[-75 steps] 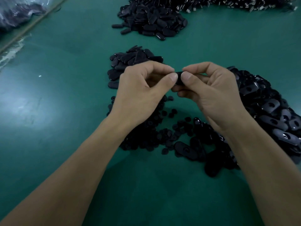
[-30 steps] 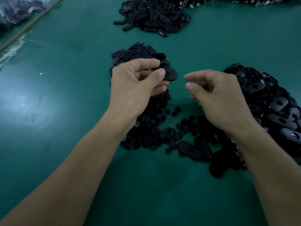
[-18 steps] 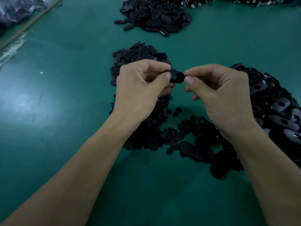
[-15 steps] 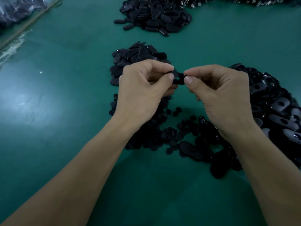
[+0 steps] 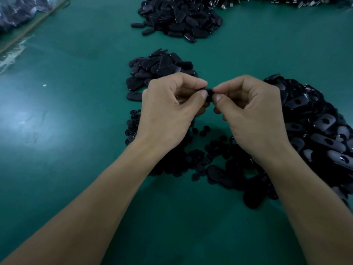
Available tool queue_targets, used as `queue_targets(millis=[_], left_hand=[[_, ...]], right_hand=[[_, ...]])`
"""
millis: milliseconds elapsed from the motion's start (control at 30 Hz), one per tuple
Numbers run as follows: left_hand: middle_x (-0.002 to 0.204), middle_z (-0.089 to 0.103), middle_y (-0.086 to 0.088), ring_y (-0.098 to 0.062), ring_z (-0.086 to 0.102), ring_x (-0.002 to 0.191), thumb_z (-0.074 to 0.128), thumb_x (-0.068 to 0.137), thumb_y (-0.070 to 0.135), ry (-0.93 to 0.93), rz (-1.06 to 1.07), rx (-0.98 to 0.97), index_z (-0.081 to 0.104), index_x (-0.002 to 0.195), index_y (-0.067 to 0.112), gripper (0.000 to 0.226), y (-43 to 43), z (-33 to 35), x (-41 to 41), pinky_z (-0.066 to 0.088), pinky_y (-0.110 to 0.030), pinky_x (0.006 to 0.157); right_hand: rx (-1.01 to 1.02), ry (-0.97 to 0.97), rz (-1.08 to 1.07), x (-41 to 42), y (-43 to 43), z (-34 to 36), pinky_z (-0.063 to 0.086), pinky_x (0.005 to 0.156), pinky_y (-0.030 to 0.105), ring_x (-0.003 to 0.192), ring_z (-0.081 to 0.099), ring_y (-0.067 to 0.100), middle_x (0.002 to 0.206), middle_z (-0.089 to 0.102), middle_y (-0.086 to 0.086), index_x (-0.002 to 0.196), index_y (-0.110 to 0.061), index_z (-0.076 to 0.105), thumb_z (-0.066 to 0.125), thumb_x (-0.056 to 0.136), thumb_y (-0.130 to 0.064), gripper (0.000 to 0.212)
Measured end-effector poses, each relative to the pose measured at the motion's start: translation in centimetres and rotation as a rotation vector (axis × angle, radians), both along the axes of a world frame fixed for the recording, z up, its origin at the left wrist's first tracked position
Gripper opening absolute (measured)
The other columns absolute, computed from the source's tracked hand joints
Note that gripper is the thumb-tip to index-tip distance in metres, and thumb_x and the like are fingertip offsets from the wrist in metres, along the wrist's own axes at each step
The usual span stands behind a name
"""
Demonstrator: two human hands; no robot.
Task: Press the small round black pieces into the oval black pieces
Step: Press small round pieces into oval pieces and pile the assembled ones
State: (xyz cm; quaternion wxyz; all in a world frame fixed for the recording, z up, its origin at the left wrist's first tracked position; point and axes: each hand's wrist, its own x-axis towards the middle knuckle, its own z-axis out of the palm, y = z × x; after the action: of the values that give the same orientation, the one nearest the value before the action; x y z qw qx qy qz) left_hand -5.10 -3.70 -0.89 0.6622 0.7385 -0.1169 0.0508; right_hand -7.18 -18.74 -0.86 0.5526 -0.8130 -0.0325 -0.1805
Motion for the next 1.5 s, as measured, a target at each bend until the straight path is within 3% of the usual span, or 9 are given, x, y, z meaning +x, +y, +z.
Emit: queue_targets(millis=[333, 500, 667, 833, 1067, 1200, 1333, 1400, 1500], left_hand=[[0.083, 0.076, 0.002, -0.012, 0.075, 0.078, 0.072, 0.091, 0.004, -0.04, 0.005, 0.1, 0.074, 0.094, 0.019, 0.016, 0.02, 0.04, -0.02, 0.063, -0.034, 0.076], [0.083, 0.076, 0.005, -0.01, 0.075, 0.078, 0.07, 0.092, 0.006, -0.079, -0.005, 0.163, 0.074, 0.094, 0.022, 0.017, 0.04, 0.05, -0.05, 0.063, -0.036, 0.078], [0.082, 0.074, 0.013, -0.001, 0.071, 0.077, 0.073, 0.088, 0.007, -0.133, 0.018, 0.243, 0.07, 0.09, 0.029, 0.022, -0.01, 0.04, -0.09, 0.055, -0.019, 0.075], [0.082, 0.07, 0.018, 0.003, 0.068, 0.077, 0.073, 0.088, 0.008, -0.206, 0.061, 0.334, 0.072, 0.097, 0.025, 0.019, 0.03, 0.0, -0.21, 0.053, -0.013, 0.073], [0.087, 0.071, 0.016, 0.001, 0.068, 0.079, 0.076, 0.087, 0.011, -0.24, 0.08, 0.383, 0.073, 0.1, 0.022, 0.017, 0.33, -0.12, -0.06, 0.059, -0.028, 0.078], [0.086, 0.069, 0.02, 0.005, 0.067, 0.08, 0.075, 0.088, 0.01, -0.236, 0.072, 0.382, 0.072, 0.101, 0.023, 0.018, 0.34, -0.09, -0.08, 0.057, -0.021, 0.077], [0.089, 0.073, 0.015, 0.001, 0.069, 0.084, 0.075, 0.088, 0.01, -0.177, 0.03, 0.314, 0.068, 0.102, 0.028, 0.024, 0.3, -0.04, 0.01, 0.057, -0.024, 0.079], [0.088, 0.074, 0.01, -0.004, 0.07, 0.082, 0.075, 0.087, 0.011, -0.126, 0.002, 0.257, 0.063, 0.1, 0.034, 0.029, 0.43, 0.01, 0.17, 0.058, -0.031, 0.081], [0.085, 0.075, 0.008, -0.007, 0.072, 0.08, 0.077, 0.086, 0.009, -0.081, -0.031, 0.198, 0.061, 0.099, 0.035, 0.033, 0.63, 0.13, 0.35, 0.059, -0.03, 0.08]], right_hand=[[-0.032, 0.026, 0.1, 0.22, -0.34, 0.2, 0.051, 0.068, 0.015, 0.073, 0.066, 0.001, 0.077, 0.07, -0.014, 0.086, -0.033, 0.065, 0.07, 0.091, -0.008, 0.026], [-0.047, 0.011, 0.041, -0.02, -0.45, 0.24, 0.059, 0.071, 0.039, 0.076, 0.07, 0.016, 0.08, 0.07, -0.003, 0.084, -0.034, 0.052, 0.073, 0.087, -0.016, 0.028], [-0.067, 0.004, -0.007, -0.3, -0.02, 0.33, 0.058, 0.066, 0.05, 0.074, 0.071, 0.026, 0.078, 0.072, 0.003, 0.073, -0.033, 0.046, 0.071, 0.081, -0.022, 0.029], [-0.125, -0.022, -0.023, -0.39, 0.14, 0.35, 0.059, 0.064, 0.047, 0.072, 0.07, 0.027, 0.077, 0.07, 0.004, 0.068, -0.033, 0.048, 0.074, 0.086, -0.012, 0.038], [-0.188, -0.061, -0.009, -0.66, 0.26, 0.57, 0.059, 0.061, 0.04, 0.066, 0.07, 0.014, 0.078, 0.072, -0.008, 0.07, -0.036, 0.049, 0.071, 0.087, -0.008, 0.04], [-0.198, -0.077, -0.006, -0.56, 0.16, 0.51, 0.058, 0.063, 0.027, 0.069, 0.07, 0.006, 0.072, 0.07, -0.01, 0.079, -0.036, 0.054, 0.073, 0.088, -0.013, 0.032], [-0.295, -0.11, -0.02, -0.3, -0.06, 0.3, 0.044, 0.071, 0.007, 0.083, 0.063, -0.001, 0.093, 0.066, -0.016, 0.099, -0.036, 0.063, 0.073, 0.09, -0.021, 0.02], [-0.276, -0.081, 0.006, -0.05, -0.33, 0.19, 0.045, 0.074, 0.008, 0.088, 0.064, -0.001, 0.099, 0.067, -0.016, 0.104, -0.037, 0.065, 0.072, 0.091, -0.021, 0.021], [-0.148, -0.023, 0.072, 0.17, -0.54, 0.11, 0.056, 0.082, 0.024, 0.088, 0.07, 0.002, 0.09, 0.073, -0.016, 0.097, -0.033, 0.069, 0.072, 0.091, -0.016, 0.019]])
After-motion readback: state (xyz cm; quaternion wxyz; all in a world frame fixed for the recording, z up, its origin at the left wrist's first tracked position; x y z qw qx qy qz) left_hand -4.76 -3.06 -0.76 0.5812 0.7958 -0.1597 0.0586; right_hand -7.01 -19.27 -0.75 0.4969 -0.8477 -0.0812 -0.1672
